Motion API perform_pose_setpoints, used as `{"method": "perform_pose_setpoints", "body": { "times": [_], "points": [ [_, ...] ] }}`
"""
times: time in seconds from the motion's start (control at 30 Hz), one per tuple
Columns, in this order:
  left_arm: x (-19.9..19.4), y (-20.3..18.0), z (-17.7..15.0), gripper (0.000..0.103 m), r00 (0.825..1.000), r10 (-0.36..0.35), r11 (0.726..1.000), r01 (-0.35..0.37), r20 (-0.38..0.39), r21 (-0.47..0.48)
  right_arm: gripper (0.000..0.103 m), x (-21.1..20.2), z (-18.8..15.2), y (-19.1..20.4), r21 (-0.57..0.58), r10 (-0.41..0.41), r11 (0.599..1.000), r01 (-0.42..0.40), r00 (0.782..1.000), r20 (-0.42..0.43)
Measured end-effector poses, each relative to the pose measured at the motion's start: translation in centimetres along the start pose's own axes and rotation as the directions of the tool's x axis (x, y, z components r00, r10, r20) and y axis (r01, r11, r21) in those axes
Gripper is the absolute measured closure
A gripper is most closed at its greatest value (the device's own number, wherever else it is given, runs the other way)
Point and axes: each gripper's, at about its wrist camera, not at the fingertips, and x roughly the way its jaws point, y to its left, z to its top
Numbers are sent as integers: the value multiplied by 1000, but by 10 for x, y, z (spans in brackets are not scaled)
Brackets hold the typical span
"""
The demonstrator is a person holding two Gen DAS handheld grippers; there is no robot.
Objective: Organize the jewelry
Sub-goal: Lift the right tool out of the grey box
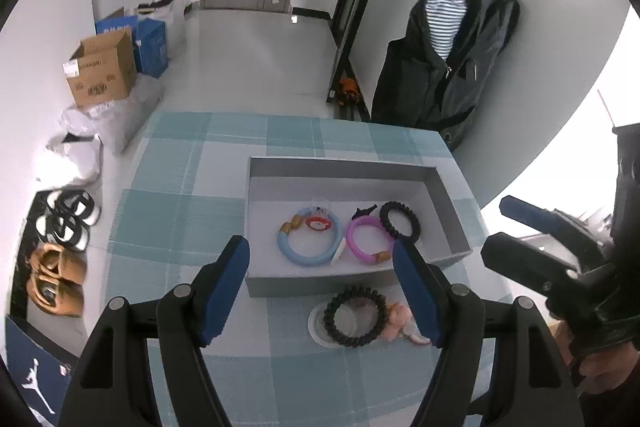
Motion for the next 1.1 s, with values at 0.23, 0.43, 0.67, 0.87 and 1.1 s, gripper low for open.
{"method": "perform_pose_setpoints", "body": {
  "times": [0.23,0.43,0.67,0.87,1.1],
  "points": [
    [-8,-13,-12,33,998,59,996,-60,17,72,2,-9,-13,7,-7,6,1000,-5,1000,13],
    [-7,-10,-26,32,997,81,993,-81,1,82,0,-11,-31,10,-56,-12,998,12,1000,-4],
    [-4,-1,-36,32,996,83,996,-82,-15,38,0,-5,-54,7,-102,-50,994,44,998,-49],
    [2,12,-54,32,995,87,996,-87,-53,12,1,7,-72,11,-145,-56,989,41,993,-102],
    [9,14,-56,32,994,77,997,-79,-83,-22,5,21,-82,16,-170,-59,985,33,987,-148]
  ]
}}
